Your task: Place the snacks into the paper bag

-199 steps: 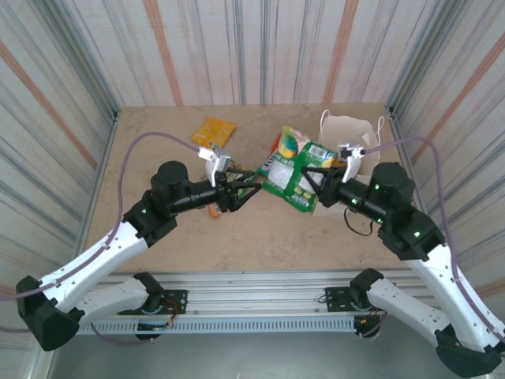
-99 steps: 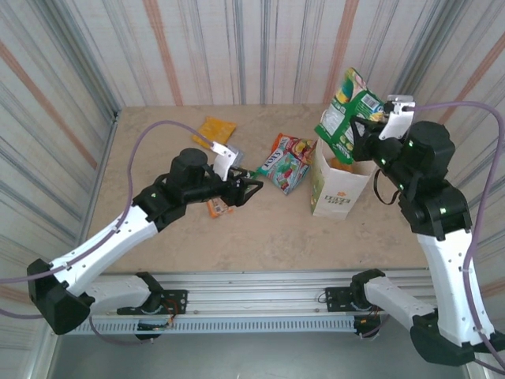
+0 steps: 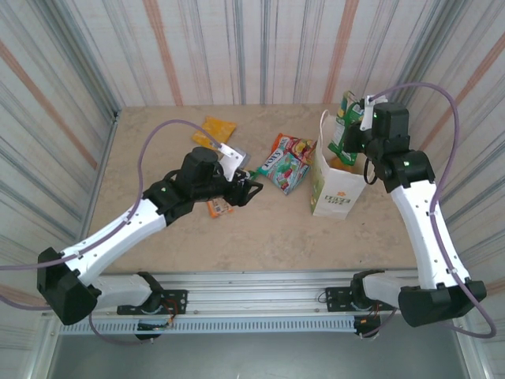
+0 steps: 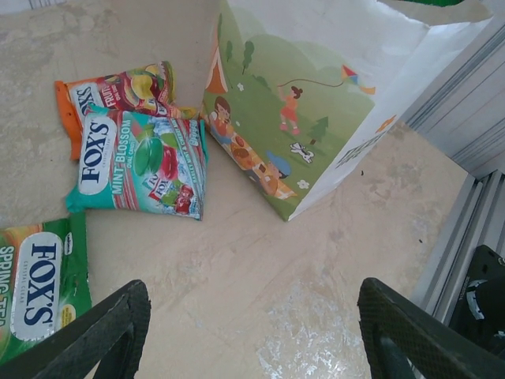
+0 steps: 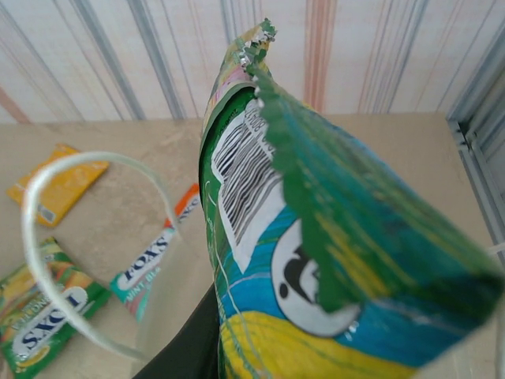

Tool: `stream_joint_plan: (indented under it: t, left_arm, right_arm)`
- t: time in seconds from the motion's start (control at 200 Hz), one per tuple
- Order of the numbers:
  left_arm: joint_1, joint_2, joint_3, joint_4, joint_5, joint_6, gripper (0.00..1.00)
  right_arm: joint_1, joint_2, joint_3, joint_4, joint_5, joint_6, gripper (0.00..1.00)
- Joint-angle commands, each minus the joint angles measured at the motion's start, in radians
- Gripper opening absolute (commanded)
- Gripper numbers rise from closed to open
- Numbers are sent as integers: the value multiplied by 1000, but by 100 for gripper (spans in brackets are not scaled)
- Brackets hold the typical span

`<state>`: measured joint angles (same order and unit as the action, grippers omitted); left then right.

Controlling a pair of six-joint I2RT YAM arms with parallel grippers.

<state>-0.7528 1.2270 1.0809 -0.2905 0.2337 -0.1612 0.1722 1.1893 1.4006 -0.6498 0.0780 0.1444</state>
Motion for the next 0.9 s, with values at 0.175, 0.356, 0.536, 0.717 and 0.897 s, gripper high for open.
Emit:
stream_joint_plan:
  t: [0.175,0.356,0.536,0.717,0.897]
  left_arm:
    - [32,53,31,-42,15,-63,73]
    - [42,21,-15,-44,21,-110,73]
    - [55,-11,-23,-113,-6,-151,73]
    - [93,-48,-58,-166,-17,-219,73]
    - [154,-94,-105,-212,-23,-289,73]
  right_arm:
    - [-20,-15,27,-78,-22,1,40]
    - [-17,-104,16,-142,-68,67,48]
    - [85,-175,15,-187,-47,128,49]
    - [296,-196,-4,-252,67,205,50]
    - [490,-230,-51,-237,137,272,51]
